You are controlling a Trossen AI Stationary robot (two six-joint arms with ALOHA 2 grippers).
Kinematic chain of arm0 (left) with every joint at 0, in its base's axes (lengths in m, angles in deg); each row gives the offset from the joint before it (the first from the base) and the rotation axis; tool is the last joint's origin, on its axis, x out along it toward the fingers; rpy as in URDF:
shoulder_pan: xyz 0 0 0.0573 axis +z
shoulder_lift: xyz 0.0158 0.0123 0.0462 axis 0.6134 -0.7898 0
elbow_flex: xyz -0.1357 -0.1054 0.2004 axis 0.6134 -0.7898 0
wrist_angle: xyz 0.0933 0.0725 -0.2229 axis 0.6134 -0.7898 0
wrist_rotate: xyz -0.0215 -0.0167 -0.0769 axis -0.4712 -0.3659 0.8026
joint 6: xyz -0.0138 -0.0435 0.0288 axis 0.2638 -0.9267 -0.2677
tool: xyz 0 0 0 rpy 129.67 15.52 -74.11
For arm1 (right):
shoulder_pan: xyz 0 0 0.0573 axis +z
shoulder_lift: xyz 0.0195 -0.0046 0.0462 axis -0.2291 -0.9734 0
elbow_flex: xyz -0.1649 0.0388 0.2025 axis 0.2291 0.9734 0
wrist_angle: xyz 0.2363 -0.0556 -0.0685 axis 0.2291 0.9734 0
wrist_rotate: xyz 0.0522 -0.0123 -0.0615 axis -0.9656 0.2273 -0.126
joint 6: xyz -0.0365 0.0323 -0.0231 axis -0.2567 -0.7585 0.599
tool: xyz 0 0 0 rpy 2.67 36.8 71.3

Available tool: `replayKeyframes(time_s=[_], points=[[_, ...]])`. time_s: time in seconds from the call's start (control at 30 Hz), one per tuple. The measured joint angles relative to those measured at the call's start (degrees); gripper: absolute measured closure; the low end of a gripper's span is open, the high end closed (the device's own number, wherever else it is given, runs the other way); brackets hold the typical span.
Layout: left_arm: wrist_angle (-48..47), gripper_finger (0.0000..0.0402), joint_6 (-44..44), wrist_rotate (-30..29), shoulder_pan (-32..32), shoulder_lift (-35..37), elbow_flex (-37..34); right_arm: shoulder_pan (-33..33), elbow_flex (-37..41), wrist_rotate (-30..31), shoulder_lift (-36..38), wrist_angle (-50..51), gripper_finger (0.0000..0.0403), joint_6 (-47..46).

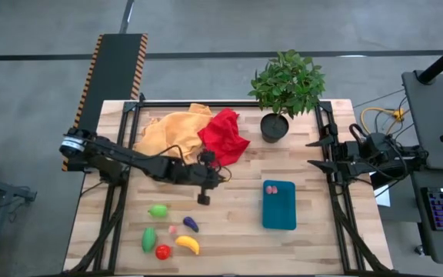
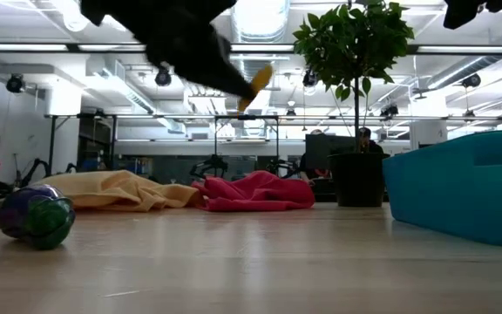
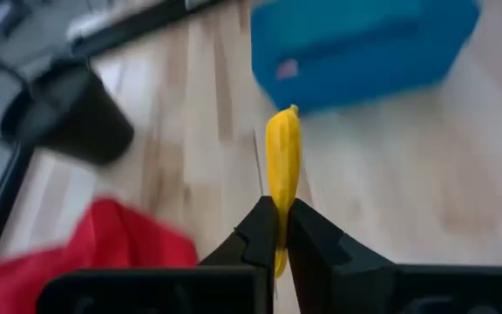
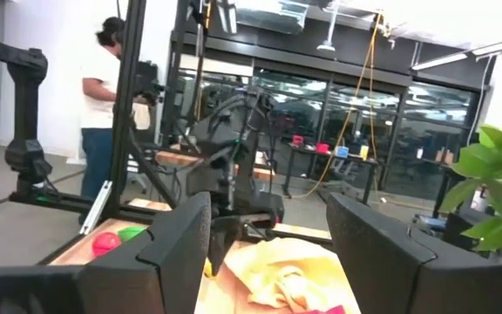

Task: Pick and placing Produce into tupperware
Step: Put the top corn into blue bin

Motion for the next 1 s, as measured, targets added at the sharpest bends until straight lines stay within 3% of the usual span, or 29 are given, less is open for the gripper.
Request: replayKeyframes(time_s=[0.33, 0.6, 1.0], points=[[18.35, 0.0399, 3.22, 11.96, 4.68, -8.24, 3.49, 0.00, 0.00, 2.43, 0.00, -1.76, 0.0179, 0.66], [18.45, 0.0399, 4.88, 17.04, 5.03, -18.93, 15.64, 0.00, 0.00, 2.41, 0.04, -1.89, 0.0179, 1.19], [16.85, 0.0399, 4.82, 29.12, 5.19, -34.44, 34.47, 0.00, -0.02, 2.43, 0.09, -2.81, 0.0179, 1.19]])
